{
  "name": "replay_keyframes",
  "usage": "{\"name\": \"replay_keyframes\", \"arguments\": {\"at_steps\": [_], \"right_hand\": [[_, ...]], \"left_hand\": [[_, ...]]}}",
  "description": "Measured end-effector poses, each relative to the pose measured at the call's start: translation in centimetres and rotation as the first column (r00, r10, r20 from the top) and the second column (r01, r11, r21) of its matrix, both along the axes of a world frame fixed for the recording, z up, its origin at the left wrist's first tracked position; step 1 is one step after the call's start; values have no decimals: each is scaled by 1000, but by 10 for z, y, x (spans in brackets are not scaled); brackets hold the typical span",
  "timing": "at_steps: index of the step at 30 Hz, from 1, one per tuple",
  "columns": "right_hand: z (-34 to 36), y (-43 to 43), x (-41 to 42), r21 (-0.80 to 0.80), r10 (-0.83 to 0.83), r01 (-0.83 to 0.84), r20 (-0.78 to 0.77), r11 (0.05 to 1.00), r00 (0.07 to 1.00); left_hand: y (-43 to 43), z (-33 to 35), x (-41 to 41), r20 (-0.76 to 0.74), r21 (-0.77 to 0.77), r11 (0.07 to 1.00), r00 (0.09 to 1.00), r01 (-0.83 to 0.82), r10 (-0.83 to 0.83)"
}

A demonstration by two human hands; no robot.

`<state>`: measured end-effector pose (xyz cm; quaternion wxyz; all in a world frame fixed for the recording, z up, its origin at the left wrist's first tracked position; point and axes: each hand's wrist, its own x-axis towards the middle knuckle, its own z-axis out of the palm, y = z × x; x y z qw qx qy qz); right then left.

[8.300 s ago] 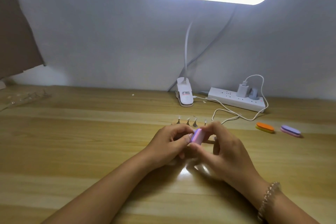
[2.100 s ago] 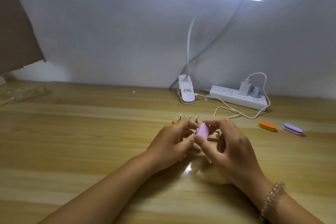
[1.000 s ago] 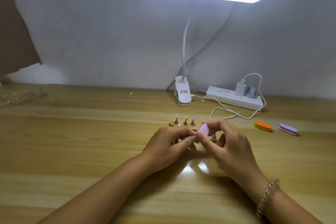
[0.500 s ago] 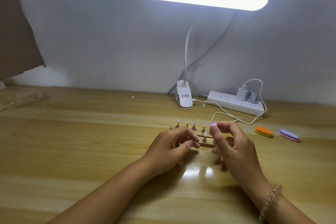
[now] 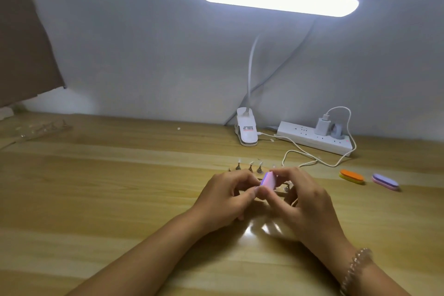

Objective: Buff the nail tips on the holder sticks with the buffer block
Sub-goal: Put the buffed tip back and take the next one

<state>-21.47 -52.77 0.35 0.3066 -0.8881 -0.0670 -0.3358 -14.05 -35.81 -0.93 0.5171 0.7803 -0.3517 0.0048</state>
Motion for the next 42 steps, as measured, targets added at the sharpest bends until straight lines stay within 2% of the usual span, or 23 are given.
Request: {"name": "replay_keyframes", "arguments": {"at_steps": [3,6,10,14,17,22,25,30,33,36,39,42], "right_hand": [[2,-6,0,169,-38,40,-15,985,999],[0,-4,-1,248,15,2,-70,969,997],[-3,-5,0,198,91,-60,-150,978,985],[-4,-5,-3,82,124,-109,-219,991,968],[-3,-1,-5,5,135,-136,-152,991,979],[-1,-4,-3,-24,92,-94,-70,995,993],[-1,-3,-3,-44,74,-76,-49,996,996],[-1,-5,-3,-43,-8,8,6,999,1000],[0,-6,-4,-28,-45,45,17,999,999],[0,-7,-3,-50,-77,78,16,996,997],[0,-6,-4,-70,-99,100,9,993,995],[1,-6,-5,-65,-108,108,-4,992,994]], "left_hand": [[-1,0,-2,-2,-55,998,1000,-14,14],[-1,0,-1,33,-71,996,998,-53,55],[-2,0,-1,124,-29,996,988,-88,91],[-1,0,0,135,-61,994,986,-93,101],[-1,0,1,169,-39,994,980,-97,103],[-3,1,-4,247,13,997,966,-78,72],[-3,4,-6,240,-17,995,966,-96,97],[-4,7,-9,334,26,961,909,-276,251],[-1,6,-5,279,16,897,863,-443,421],[1,4,4,159,151,833,845,-532,510],[-1,3,6,163,317,807,867,-498,471],[-1,3,6,166,333,838,902,-432,399]]}}
